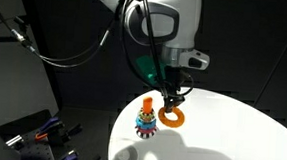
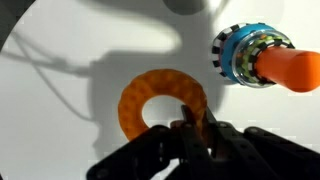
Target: Put the orange ring around the orange block
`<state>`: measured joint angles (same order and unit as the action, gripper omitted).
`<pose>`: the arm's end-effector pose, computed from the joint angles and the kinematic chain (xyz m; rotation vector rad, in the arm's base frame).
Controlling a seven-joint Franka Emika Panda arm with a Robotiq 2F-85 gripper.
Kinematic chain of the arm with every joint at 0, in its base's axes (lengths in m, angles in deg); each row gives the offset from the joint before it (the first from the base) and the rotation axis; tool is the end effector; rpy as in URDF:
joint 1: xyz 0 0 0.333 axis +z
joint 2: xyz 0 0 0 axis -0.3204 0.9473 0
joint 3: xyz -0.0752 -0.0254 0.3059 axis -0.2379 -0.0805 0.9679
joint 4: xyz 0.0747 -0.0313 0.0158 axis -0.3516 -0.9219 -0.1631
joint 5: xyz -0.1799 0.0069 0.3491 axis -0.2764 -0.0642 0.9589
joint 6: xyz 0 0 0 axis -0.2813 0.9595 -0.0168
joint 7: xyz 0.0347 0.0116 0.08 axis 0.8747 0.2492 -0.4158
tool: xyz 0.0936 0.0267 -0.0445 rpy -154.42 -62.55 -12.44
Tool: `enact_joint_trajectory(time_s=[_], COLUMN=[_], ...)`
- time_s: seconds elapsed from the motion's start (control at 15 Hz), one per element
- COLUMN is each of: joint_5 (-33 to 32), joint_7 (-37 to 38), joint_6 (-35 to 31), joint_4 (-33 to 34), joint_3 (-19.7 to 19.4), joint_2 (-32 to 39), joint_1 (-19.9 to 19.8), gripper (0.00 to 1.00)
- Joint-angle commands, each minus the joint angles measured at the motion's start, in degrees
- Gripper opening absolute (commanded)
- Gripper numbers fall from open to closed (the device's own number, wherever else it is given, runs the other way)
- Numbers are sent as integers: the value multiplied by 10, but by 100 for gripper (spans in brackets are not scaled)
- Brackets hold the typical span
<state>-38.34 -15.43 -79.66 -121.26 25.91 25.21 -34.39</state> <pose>0.4979 -0.2871 0.3429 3.0062 -0.7607 -0.0321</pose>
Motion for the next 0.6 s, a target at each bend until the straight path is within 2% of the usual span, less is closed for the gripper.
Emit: enact_joint_trajectory(time_s=[0.0,0.2,0.27,0.53], joint_5=[0,0,0,-10], joint_7=[-1,-1,-2,4], joint_6=[2,2,2,-8], joint_4=[1,1,1,-7], joint_3=[0,0,0,8], joint_2=[0,0,0,-8], joint_1=[0,-1,-1,10], gripper=[12,12,5,5])
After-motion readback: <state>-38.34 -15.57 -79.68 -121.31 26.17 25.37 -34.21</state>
